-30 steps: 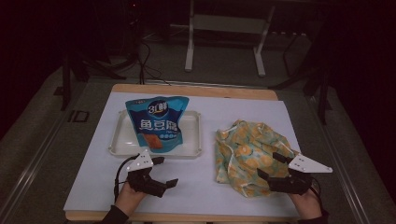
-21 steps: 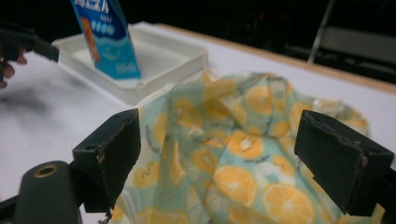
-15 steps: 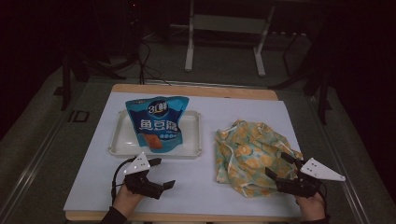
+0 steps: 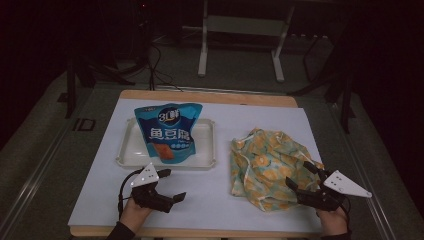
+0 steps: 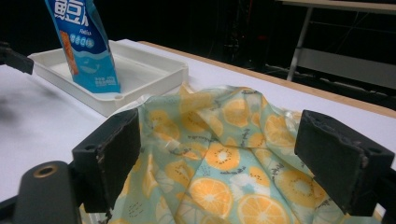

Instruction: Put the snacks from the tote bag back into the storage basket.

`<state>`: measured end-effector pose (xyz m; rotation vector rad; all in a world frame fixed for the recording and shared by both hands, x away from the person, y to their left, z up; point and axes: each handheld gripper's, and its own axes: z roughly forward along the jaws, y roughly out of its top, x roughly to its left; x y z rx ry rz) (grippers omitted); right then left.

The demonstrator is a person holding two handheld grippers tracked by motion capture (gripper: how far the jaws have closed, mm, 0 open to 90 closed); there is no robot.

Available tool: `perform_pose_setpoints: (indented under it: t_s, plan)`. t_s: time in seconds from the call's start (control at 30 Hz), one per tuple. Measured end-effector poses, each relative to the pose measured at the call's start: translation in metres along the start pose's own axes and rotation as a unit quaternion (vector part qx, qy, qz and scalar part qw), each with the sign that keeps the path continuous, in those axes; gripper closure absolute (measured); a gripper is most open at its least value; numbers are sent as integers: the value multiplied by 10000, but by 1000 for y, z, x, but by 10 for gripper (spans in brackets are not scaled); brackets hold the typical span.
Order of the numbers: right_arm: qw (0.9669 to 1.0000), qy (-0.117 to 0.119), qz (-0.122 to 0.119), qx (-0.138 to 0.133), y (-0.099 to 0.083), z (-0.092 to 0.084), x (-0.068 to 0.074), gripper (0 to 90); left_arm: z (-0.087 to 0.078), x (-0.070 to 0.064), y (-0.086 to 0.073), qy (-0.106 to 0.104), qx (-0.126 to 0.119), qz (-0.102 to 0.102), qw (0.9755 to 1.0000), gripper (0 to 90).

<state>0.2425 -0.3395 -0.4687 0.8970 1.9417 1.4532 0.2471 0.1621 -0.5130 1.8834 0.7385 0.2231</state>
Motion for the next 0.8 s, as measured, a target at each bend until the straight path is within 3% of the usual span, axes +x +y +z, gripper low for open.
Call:
perform_pose_setpoints:
  t_s: [0.8]
  plan:
    - [9999,85,54,-141,0,0,0,147,-1,1,0,29,-37,-11,10000,27]
